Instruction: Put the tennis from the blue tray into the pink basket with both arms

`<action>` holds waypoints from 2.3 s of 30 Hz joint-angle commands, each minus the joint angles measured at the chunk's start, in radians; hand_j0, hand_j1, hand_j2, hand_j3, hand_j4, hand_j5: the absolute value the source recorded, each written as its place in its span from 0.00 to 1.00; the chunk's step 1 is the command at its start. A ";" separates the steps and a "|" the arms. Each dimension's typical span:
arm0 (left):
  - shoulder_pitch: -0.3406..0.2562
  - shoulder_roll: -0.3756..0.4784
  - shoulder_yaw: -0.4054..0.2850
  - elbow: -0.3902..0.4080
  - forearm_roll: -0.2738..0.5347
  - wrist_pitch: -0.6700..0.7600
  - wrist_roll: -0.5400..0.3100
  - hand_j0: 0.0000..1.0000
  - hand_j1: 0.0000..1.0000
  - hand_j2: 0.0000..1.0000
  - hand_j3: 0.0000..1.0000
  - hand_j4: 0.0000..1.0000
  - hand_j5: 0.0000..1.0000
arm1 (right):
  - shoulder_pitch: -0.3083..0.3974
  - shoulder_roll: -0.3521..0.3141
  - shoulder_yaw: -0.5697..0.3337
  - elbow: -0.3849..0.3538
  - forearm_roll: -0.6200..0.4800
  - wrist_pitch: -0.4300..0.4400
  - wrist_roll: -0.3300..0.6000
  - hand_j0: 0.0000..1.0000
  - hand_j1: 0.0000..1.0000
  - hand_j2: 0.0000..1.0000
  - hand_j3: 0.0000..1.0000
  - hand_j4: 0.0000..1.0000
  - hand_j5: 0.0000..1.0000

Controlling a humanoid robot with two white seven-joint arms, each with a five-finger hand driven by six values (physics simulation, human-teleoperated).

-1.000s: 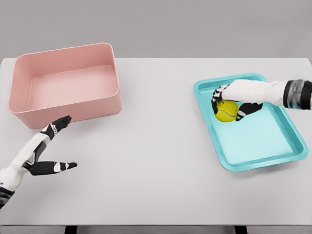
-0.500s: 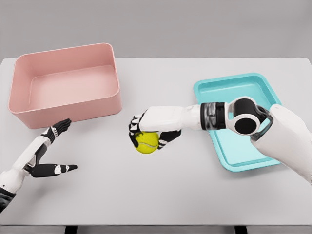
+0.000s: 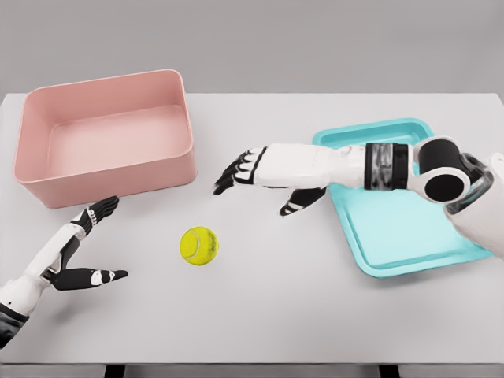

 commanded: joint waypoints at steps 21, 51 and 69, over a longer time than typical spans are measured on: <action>-0.018 -0.013 -0.027 -0.096 -0.080 0.000 -0.002 1.00 1.00 1.00 1.00 1.00 1.00 | 0.385 -0.107 -0.606 0.017 -0.135 -0.126 -0.001 1.00 1.00 1.00 1.00 1.00 1.00; -0.092 -0.146 -0.104 -0.096 -0.122 0.049 -0.011 1.00 1.00 1.00 1.00 1.00 1.00 | 0.563 -0.105 -0.726 -0.038 -0.118 -0.117 -0.001 1.00 1.00 1.00 1.00 1.00 1.00; -0.135 -0.206 -0.162 -0.093 -0.060 0.163 -0.011 0.97 0.97 0.97 0.97 0.97 0.97 | 0.611 -0.090 -0.717 -0.038 -0.117 -0.116 -0.001 1.00 1.00 1.00 1.00 1.00 1.00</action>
